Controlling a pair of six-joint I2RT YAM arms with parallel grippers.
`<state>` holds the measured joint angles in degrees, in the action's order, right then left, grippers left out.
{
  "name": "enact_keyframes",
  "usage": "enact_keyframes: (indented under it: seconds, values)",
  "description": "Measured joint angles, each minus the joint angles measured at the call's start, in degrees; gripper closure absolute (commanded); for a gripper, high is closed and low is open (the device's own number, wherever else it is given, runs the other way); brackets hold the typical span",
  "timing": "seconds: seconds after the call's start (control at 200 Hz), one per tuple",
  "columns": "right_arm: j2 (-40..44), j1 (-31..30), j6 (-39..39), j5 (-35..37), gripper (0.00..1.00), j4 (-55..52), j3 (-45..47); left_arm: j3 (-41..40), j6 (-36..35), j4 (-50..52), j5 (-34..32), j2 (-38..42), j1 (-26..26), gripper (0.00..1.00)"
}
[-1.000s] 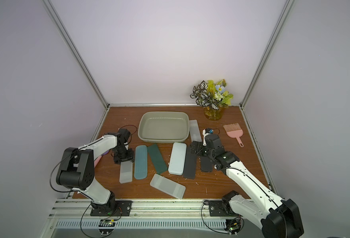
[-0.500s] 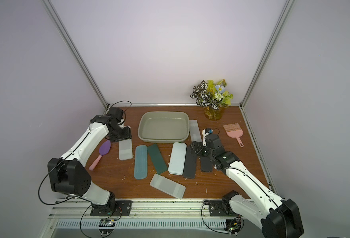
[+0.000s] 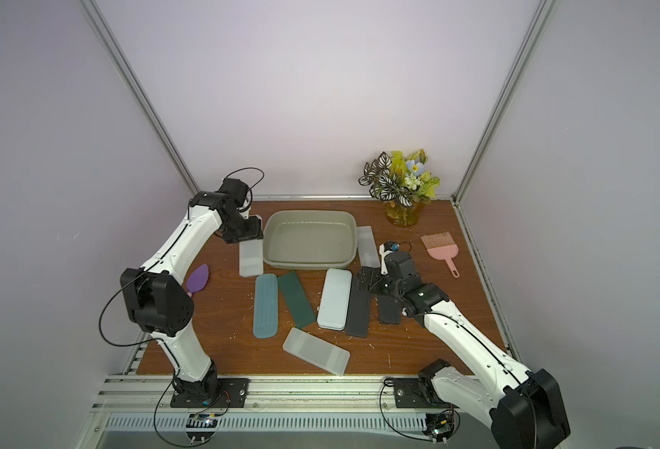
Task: Put the pencil case into the storage box
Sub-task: Place the pencil case at the storage box.
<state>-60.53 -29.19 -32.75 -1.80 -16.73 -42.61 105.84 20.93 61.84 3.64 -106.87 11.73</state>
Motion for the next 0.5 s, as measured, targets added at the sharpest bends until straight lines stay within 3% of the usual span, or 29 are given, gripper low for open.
enact_keyframes:
  seconds: [0.18, 0.5]
  values:
    - [-1.2, 0.0, 0.7, 0.0, 0.01, -0.3, -1.2, 12.3, 0.1, -0.5, 0.9, -9.9, 3.8, 0.52]
    - [-3.0, 0.0, 1.9, 0.0, 0.01, -0.8, -1.4, 25.8, 0.3, -0.3, 1.1, -25.6, 5.6, 0.53]
